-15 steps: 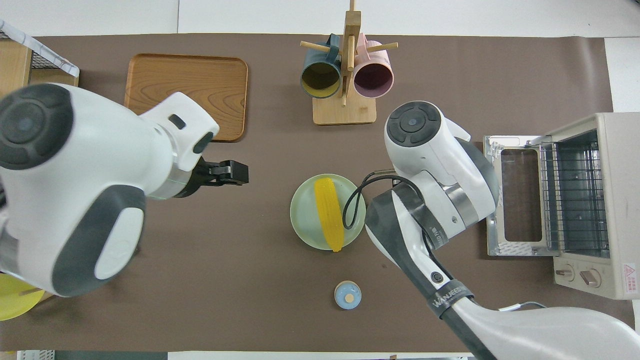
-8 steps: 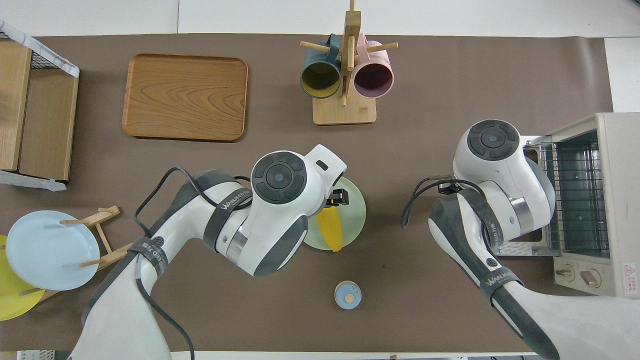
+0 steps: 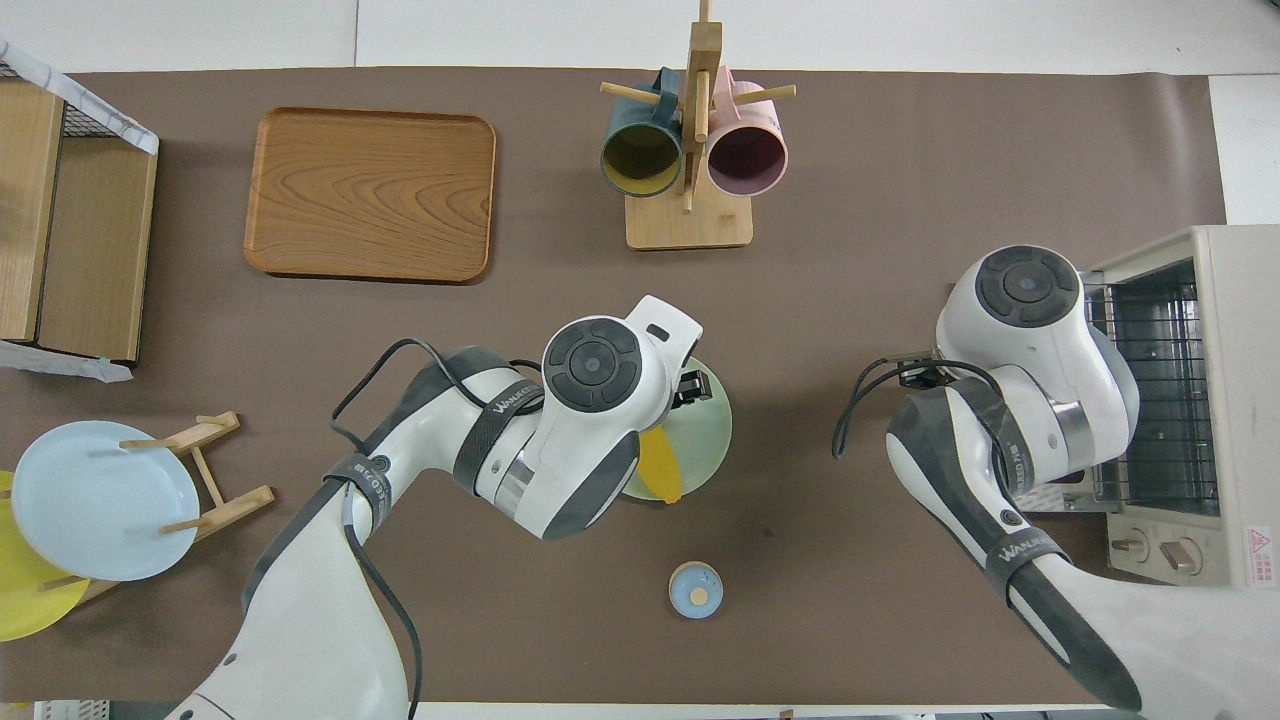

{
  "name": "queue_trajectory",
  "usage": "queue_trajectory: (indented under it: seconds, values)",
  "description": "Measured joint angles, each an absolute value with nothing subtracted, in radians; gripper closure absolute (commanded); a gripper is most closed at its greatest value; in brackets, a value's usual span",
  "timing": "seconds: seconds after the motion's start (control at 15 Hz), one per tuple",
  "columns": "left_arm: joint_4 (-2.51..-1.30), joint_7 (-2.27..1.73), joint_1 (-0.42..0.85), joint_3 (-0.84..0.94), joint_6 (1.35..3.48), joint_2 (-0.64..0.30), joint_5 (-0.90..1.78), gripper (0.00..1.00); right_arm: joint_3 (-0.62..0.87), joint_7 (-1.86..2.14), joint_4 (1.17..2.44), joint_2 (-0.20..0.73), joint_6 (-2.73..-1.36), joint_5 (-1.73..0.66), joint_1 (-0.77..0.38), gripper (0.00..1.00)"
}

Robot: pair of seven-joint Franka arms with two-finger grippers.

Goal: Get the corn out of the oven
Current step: 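Grasp the yellow corn with the left gripper while the right gripper withdraws, then lift the yellow corn with the left gripper toward the wooden tray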

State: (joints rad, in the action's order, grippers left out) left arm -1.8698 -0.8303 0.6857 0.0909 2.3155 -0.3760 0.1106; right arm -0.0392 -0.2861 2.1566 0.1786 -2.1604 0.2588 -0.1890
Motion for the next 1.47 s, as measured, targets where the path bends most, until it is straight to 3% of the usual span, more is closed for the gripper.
queue_trajectory:
  seconds: [0.53, 0.67, 0.93, 1.0, 1.27, 1.47]
  values:
    - [-1.872, -0.838, 0.687, 0.079, 2.32, -0.391, 0.101, 0.03, -0.036, -0.227, 2.174, 0.178, -2.176, 0.341, -0.167, 1.0]
    - [-1.877, -0.838, 0.688, 0.08, 2.32, -0.392, 0.101, 0.27, -0.03, -0.226, 2.175, 0.178, -2.175, 0.362, -0.168, 1.0]
    - [-1.879, -0.838, 0.689, 0.079, 2.321, -0.392, 0.1, 0.95, -0.007, -0.218, 2.153, 0.174, -2.106, 0.44, -0.181, 1.0]
    - [-1.878, -0.838, 0.689, 0.079, 2.321, -0.392, 0.1, 1.0, -0.003, -0.195, 2.139, 0.165, -2.074, 0.44, -0.182, 1.0]
    - [-1.866, -0.839, 0.685, 0.071, 2.309, -0.391, 0.1, 1.0, -0.009, -0.082, 2.062, 0.101, -1.912, 0.453, -0.176, 1.0]
    - [-1.766, -0.838, 0.629, 0.059, 2.185, -0.376, 0.1, 1.0, -0.024, 0.016, 2.025, 0.052, -1.836, 0.462, -0.146, 1.0]
